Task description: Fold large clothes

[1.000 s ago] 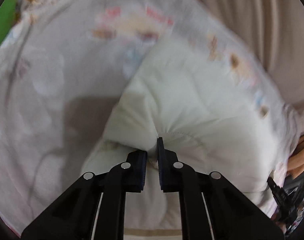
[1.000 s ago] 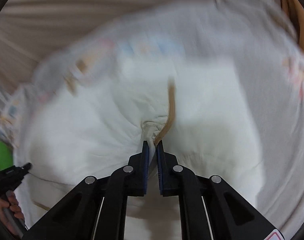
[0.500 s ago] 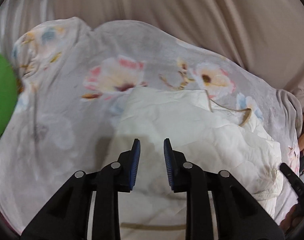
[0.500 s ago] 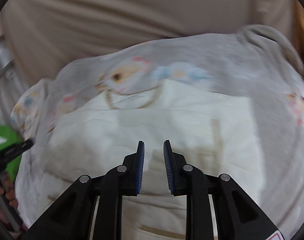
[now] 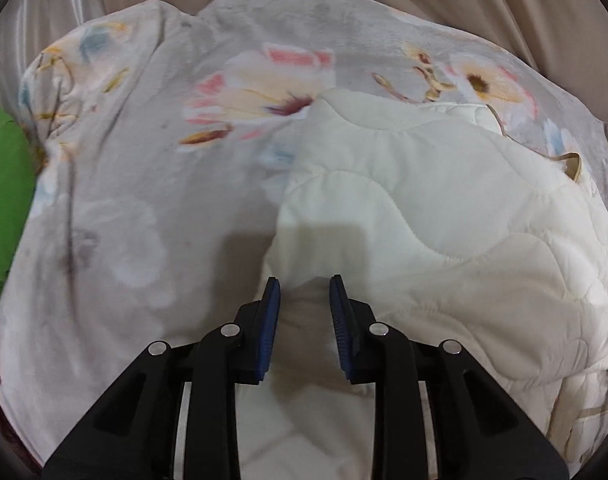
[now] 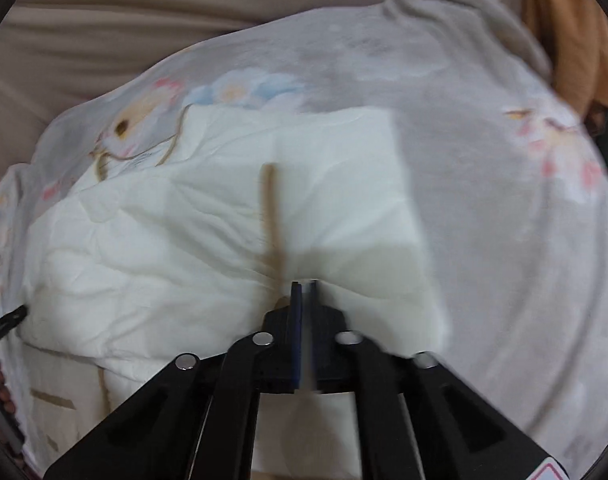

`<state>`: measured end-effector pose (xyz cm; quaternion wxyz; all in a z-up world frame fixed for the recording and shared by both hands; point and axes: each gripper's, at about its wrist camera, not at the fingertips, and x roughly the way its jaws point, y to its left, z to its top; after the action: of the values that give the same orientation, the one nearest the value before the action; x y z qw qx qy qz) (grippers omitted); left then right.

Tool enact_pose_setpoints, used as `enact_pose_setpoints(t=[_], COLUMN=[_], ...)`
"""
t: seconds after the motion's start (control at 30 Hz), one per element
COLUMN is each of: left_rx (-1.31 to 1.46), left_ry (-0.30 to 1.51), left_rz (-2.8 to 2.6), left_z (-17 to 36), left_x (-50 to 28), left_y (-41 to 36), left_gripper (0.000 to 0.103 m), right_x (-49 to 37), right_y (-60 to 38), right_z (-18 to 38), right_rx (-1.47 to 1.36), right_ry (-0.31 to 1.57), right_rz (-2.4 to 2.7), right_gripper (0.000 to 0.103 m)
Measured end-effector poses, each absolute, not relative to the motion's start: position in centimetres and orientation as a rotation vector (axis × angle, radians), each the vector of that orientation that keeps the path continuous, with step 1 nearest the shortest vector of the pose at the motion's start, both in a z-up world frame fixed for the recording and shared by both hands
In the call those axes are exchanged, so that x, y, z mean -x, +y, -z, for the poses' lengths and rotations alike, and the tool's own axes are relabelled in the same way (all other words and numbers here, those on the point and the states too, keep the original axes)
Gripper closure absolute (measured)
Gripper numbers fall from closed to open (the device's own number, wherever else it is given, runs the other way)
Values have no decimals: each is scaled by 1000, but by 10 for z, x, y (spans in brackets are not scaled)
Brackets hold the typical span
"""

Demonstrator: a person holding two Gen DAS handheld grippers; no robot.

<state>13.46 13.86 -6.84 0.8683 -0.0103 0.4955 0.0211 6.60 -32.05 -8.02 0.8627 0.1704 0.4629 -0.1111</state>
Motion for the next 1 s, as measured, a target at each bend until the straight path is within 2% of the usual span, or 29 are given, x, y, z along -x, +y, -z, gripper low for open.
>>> enact_pose_setpoints(t=[0.1,0.2,0.23,0.33,0.37,0.43,0.5,0.57,0.67,0.73,0.87,1.0], left_rx=[47,-9,-8,5,21,80,153,187,194,217,379,494], left_ry=[1014,1070,1071,1057,1052,1050,1069,1094,1162,1226,1337,1382], left_rz=[-12,-31,-34,-39,-40,-27,4,21,37,47,32,50], left_z=[57,79,84,69,63,51,45,43,49,60,86,106], left_x=[-124,-124,-122,-110,-103,-82,-54,-26,27,61,104,115], left_y=[130,116,116,126,132,151,171,186,201,210,227,227], left_gripper=[78,73,73,72,70,54,45,41,32,28,28,28], right_x=[-60,-72,-71,-44,-27,9,47,88,156,187,233,236], right_y=[-295,-271,-273,-294,-300,-312,-321,-325,-329,-329,-331,-329], right_z=[64,93,104,92,81,64,56,53,59,66,93,104], right_rx=[-347,-205,-201,-301,-316,-357,-395,-422,-501,-544,-704,-772], right_ry=[921,1032,1058,1028,1004,978,980,995,1040,1071,1116,1090], right_rz=[122,109,122,154,169,165,164,183,224,255,274,251], right_gripper=[95,97,103,103,97,91,84,69,55,52,50,49])
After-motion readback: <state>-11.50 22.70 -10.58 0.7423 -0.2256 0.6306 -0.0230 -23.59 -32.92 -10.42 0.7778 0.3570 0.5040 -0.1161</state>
